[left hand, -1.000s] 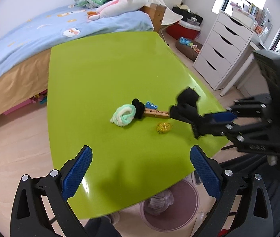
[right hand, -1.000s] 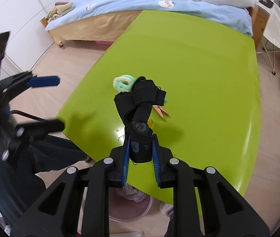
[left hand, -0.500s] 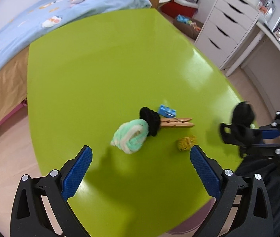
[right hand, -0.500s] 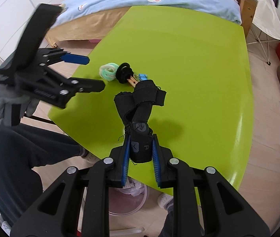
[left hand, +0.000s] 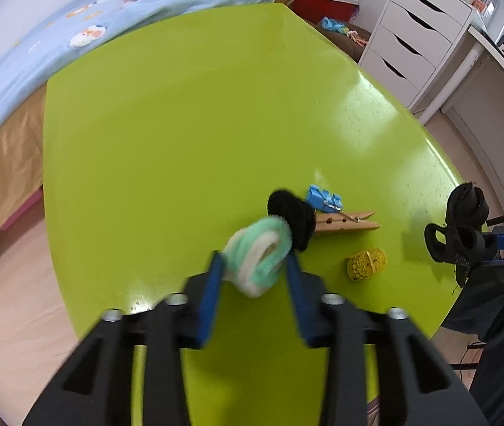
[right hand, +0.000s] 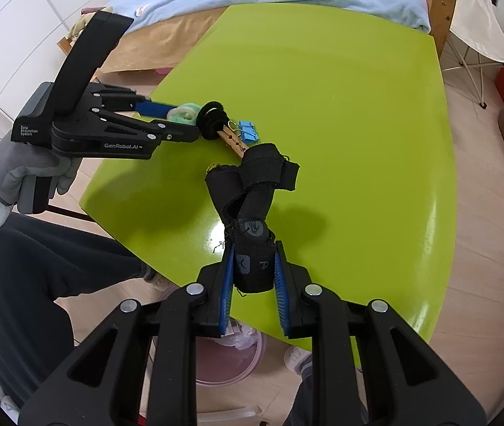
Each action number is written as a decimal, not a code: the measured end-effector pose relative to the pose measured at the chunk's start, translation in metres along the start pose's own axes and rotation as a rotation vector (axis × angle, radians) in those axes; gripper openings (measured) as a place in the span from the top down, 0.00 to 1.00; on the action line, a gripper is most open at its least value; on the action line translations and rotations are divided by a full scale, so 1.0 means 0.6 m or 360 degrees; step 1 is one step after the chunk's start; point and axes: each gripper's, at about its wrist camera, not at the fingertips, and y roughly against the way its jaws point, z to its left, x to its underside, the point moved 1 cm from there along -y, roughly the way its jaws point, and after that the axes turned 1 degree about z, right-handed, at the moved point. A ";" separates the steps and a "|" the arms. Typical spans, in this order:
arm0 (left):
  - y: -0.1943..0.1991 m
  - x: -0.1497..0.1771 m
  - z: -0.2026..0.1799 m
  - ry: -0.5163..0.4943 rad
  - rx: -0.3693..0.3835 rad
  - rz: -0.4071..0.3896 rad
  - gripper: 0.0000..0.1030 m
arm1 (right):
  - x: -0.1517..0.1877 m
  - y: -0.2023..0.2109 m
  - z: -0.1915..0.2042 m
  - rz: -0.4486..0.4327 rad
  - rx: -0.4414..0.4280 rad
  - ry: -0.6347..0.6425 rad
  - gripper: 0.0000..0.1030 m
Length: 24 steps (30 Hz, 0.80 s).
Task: Collect trash
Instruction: 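Grasp the mint-green sock bundle with the left gripper while the right gripper holds the gloves, then carry gloves and socks over the wastebasket and open both grippers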
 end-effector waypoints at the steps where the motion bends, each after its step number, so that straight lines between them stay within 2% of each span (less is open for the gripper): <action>1: 0.002 0.002 0.000 0.0001 -0.0001 -0.0003 0.74 | -0.001 0.000 0.001 -0.0002 -0.0001 0.0001 0.80; 5: 0.015 0.012 -0.003 0.0006 -0.0003 -0.0028 0.82 | 0.001 0.001 0.002 -0.0014 -0.0003 -0.0001 0.80; 14: 0.073 0.039 -0.017 0.0037 -0.0037 -0.0121 0.82 | 0.005 0.022 0.018 -0.0076 0.0008 0.0013 0.80; 24: 0.165 0.098 -0.073 -0.0020 -0.0032 -0.0292 0.82 | 0.035 0.080 0.053 -0.0194 0.0028 0.0041 0.80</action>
